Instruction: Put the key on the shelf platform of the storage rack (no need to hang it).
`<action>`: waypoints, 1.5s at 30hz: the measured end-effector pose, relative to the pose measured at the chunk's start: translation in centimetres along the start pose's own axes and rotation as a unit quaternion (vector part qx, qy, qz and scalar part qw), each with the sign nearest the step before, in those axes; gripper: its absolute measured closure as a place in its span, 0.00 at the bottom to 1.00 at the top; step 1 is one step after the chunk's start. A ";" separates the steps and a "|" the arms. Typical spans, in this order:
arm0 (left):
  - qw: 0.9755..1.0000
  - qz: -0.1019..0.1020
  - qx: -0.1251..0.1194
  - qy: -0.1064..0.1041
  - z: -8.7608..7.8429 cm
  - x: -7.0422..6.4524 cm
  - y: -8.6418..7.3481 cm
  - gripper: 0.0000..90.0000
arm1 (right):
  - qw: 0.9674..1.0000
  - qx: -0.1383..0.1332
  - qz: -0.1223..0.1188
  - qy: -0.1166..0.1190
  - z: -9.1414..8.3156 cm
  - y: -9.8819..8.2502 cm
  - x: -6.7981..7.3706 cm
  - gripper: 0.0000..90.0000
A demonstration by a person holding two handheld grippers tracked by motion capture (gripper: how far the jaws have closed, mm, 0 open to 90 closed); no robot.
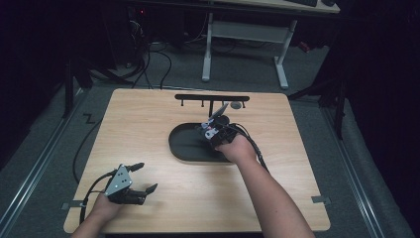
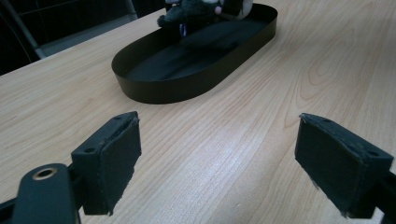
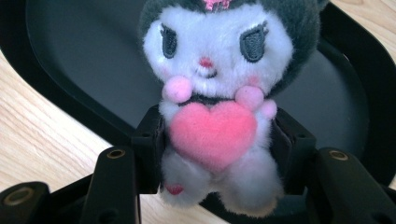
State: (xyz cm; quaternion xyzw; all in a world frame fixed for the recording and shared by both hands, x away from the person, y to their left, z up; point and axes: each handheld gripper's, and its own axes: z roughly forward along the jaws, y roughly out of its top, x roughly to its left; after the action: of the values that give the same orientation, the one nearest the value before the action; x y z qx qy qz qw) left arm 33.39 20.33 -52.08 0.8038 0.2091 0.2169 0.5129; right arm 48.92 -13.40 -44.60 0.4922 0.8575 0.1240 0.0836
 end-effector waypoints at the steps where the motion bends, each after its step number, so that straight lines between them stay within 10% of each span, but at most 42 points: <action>1: 1.000 0.000 0.000 0.000 0.0 0.0 0.0 0.17 | 1.000 -0.002 -0.002 0.001 0.2 0.1 0.0 0.52; 22: 1.000 -0.003 0.001 0.000 0.0 0.1 0.0 0.17 | 0.999 0.049 0.015 0.004 1.5 -2.3 -1.3 0.51; 45: 1.000 -0.003 0.000 -0.001 0.0 0.0 0.0 0.17 | 0.999 0.021 0.027 0.007 1.9 -1.6 -0.7 0.33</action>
State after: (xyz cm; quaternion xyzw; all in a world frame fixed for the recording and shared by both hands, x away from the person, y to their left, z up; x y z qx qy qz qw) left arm 33.45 20.33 -52.08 0.8034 0.2110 0.2151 0.5135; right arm 48.42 -14.52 -46.89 0.5161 0.8468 0.1120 0.0639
